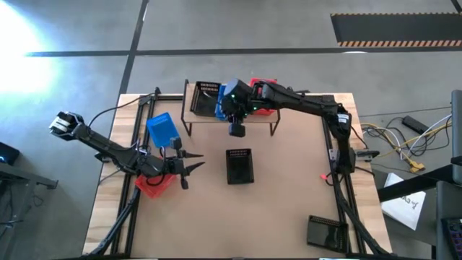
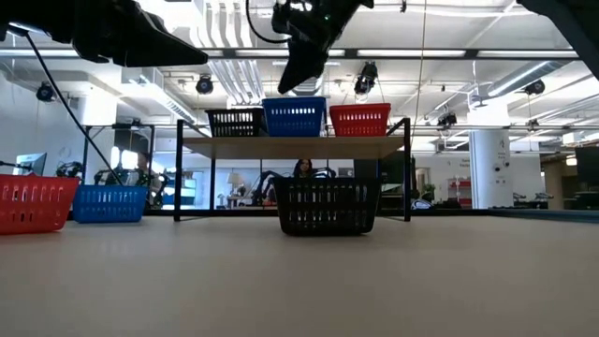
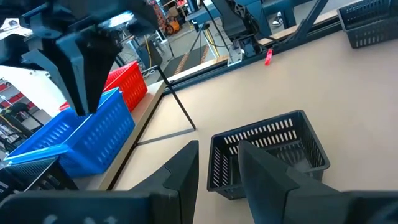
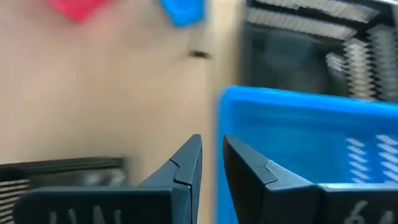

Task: Stack baskets on shelf by color
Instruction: Stack the bottom blue bin on the blue bin on the shelf

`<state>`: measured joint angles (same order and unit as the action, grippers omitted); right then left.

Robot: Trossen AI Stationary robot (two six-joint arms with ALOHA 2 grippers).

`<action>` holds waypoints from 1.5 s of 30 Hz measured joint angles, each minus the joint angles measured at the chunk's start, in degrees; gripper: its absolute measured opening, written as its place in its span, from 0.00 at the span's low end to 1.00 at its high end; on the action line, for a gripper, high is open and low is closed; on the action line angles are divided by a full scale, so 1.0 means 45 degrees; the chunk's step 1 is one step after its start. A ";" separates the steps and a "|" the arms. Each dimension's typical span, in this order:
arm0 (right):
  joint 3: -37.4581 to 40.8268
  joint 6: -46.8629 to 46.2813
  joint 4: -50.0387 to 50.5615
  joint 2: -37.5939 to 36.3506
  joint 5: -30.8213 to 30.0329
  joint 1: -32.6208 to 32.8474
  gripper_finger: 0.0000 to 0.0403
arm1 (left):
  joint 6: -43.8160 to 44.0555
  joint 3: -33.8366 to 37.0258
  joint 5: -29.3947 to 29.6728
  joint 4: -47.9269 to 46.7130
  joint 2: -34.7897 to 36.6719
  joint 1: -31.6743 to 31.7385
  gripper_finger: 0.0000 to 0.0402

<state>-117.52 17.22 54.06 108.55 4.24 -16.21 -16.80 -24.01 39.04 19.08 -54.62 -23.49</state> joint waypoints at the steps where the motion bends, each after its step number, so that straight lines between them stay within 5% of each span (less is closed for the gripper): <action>1: 0.0038 -0.0060 0.0002 0.0000 -0.0605 -0.0004 0.15 | 0.0005 0.0000 -0.0002 0.0008 -0.0002 0.0000 0.24; 4: 0.0080 -0.0117 0.0016 0.0005 -0.1964 -0.0032 0.15 | 0.0005 0.0004 0.0002 0.0041 0.0003 0.0000 0.24; 9: -0.0034 -0.0158 0.0244 -0.0004 -0.2281 -0.0071 0.15 | 0.0015 0.0000 -0.0002 0.0036 -0.0001 0.0000 0.24; 15: -0.0037 -0.0158 0.0215 -0.0092 0.0296 -0.0068 0.15 | 0.0019 0.0000 0.0002 0.0041 0.0003 0.0000 0.24; 20: -0.0012 -0.0531 0.0226 -0.0092 0.0063 0.0045 0.16 | 0.0028 0.0000 0.0002 0.0046 0.0003 0.0000 0.24; 33: 0.0167 -0.0347 0.0625 -0.0092 -0.1627 -0.0003 0.41 | 0.0034 0.0000 0.0002 0.0036 -0.0001 0.0000 0.24; 38: 0.0521 -0.0205 0.0608 -0.0097 -0.1615 -0.0136 0.35 | 0.0034 0.0001 0.0002 0.0031 -0.0002 0.0000 0.24; 45: 0.0604 -0.0030 0.0599 -0.0097 -0.1629 -0.0490 0.12 | 0.0034 0.0000 0.0002 0.0031 0.0003 0.0000 0.24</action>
<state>-114.80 17.08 56.75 108.12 -3.09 -18.42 -16.64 -24.01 39.05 19.22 -54.61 -23.49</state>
